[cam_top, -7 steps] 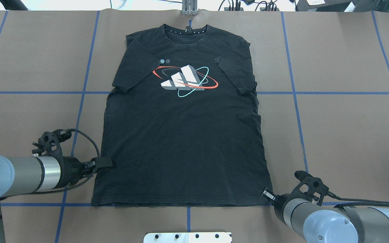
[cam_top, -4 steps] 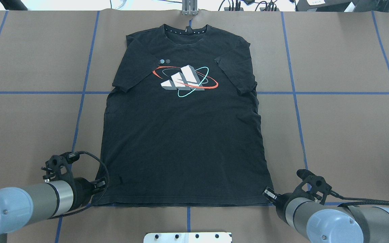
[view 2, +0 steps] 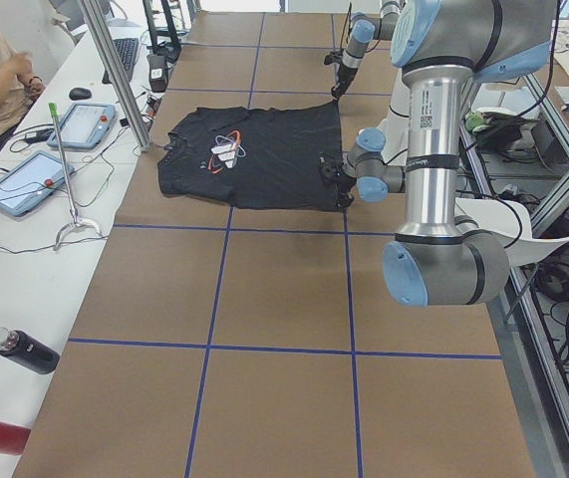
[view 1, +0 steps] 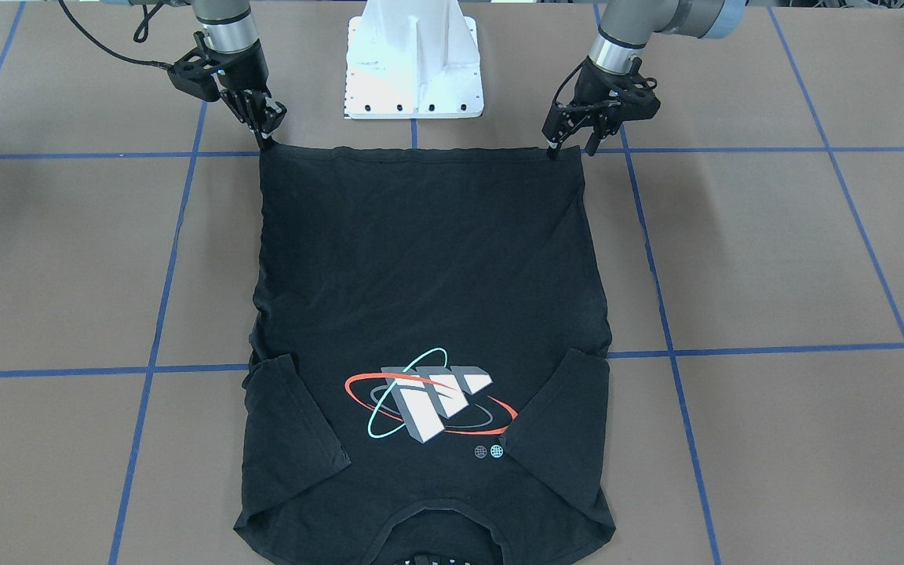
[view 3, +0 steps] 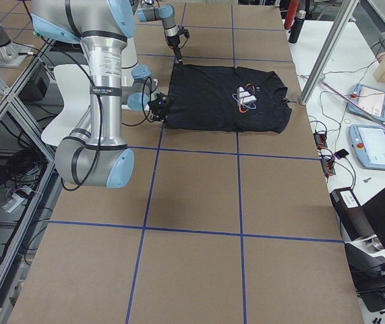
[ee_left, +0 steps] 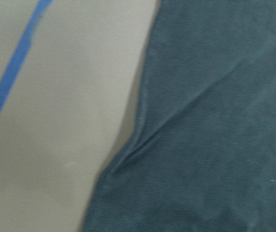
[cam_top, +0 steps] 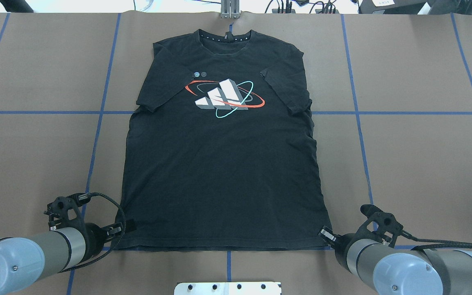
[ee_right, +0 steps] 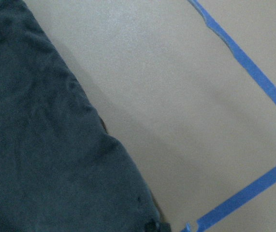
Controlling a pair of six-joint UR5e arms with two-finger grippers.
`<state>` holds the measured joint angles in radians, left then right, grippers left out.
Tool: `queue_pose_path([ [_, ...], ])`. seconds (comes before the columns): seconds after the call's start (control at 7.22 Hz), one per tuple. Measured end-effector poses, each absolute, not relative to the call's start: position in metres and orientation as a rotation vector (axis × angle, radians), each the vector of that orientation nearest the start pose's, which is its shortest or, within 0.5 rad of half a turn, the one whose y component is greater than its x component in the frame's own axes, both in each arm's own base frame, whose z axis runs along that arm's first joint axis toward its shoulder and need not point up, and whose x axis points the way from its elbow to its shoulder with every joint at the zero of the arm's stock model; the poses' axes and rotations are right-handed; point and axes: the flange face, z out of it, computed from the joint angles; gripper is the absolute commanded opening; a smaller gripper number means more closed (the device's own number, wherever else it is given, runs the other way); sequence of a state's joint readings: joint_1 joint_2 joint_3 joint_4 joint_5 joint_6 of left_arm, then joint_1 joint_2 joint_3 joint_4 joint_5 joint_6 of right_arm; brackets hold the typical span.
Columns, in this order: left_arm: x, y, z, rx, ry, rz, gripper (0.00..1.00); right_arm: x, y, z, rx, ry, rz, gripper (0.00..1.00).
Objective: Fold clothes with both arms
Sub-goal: 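Grasp the two hem corners with the left and right grippers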
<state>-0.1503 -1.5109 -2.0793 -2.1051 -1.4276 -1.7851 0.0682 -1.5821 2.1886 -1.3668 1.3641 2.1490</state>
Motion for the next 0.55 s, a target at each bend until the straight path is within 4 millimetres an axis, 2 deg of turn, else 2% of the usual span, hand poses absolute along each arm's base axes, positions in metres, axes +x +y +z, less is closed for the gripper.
queue_pose_path([
  [0.55,0.446,-0.198,0.396,0.071,0.953,-0.381,0.7,-0.447,-0.184,0.358,-0.017,-0.85,0.689,0.0],
])
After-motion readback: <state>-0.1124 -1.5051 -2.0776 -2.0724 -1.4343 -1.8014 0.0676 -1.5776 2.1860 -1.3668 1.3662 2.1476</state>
